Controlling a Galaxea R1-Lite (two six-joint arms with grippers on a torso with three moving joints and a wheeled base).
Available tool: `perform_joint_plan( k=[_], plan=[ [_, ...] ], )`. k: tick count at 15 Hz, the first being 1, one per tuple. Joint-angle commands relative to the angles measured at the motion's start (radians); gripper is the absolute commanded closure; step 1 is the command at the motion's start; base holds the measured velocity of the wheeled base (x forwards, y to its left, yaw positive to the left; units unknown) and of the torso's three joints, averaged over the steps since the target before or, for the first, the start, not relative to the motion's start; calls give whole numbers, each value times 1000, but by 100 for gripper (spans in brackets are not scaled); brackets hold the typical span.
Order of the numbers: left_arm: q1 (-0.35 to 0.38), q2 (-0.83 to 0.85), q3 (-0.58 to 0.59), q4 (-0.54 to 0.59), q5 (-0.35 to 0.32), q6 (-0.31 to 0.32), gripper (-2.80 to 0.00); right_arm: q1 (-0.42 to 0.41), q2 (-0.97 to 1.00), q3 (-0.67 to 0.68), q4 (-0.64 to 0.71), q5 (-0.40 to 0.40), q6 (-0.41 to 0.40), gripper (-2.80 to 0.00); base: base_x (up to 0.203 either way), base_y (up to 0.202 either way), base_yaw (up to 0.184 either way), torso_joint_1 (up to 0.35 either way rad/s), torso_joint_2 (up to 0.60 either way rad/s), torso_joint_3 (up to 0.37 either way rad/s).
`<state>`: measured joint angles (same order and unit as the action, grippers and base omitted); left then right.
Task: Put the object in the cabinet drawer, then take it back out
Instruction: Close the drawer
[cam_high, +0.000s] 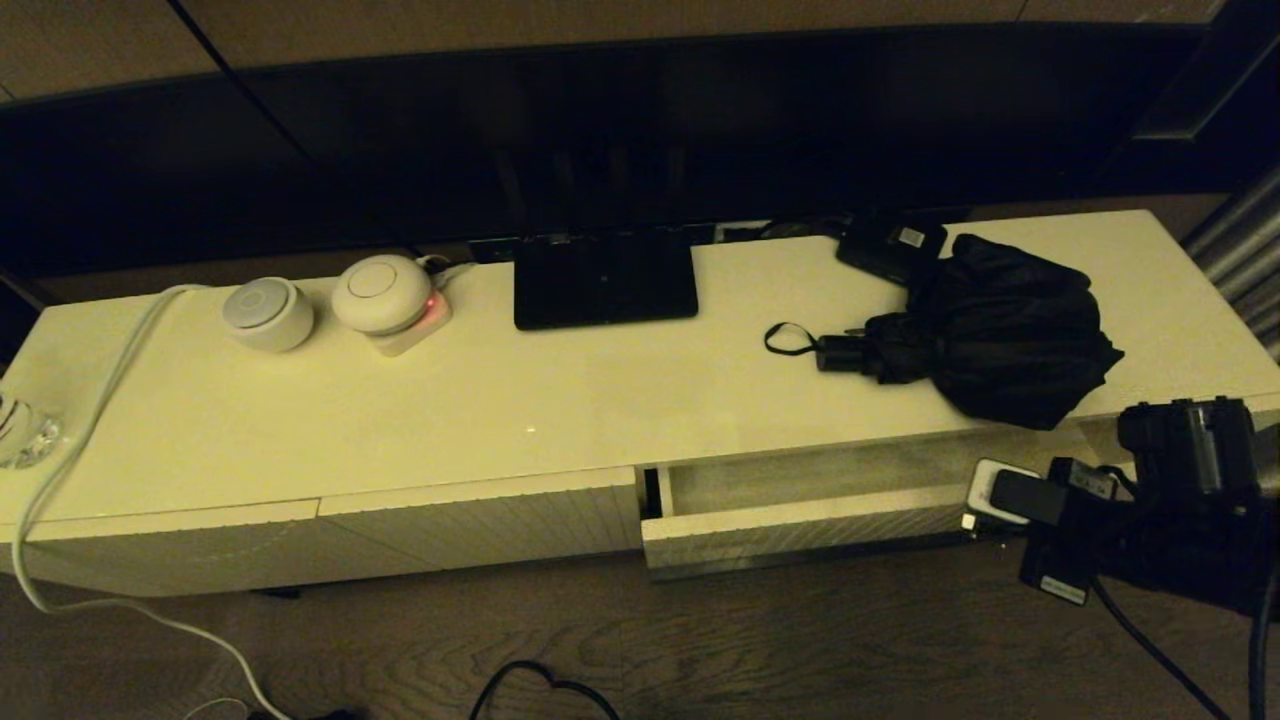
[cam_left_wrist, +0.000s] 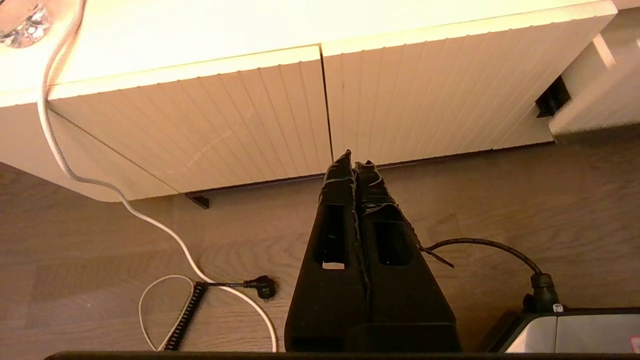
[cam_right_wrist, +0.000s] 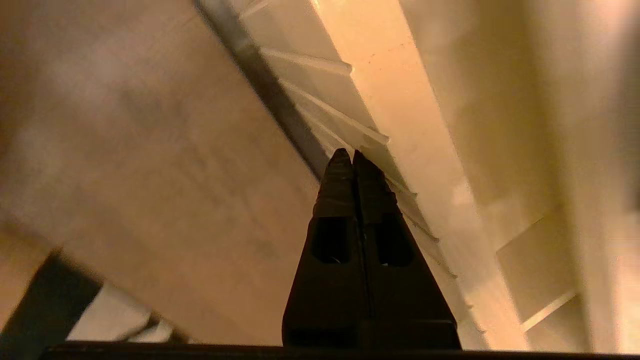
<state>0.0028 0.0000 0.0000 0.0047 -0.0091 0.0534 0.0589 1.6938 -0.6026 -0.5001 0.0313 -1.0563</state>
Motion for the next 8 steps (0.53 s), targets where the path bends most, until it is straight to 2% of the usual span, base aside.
perform_joint_plan(
  k=[1,3,8],
  plan=[
    [0,0,3,0,0,0,0,-2,47,-25,-41,-2,27,0,0,0,0,0,0,0],
    [0,0,3,0,0,0,0,-4,79,-43,-87,-3,48,0,0,0,0,0,0,0],
    [0,0,3,0,0,0,0,-13,85,-97,-89,-4,51,0,0,0,0,0,0,0]
  ],
)
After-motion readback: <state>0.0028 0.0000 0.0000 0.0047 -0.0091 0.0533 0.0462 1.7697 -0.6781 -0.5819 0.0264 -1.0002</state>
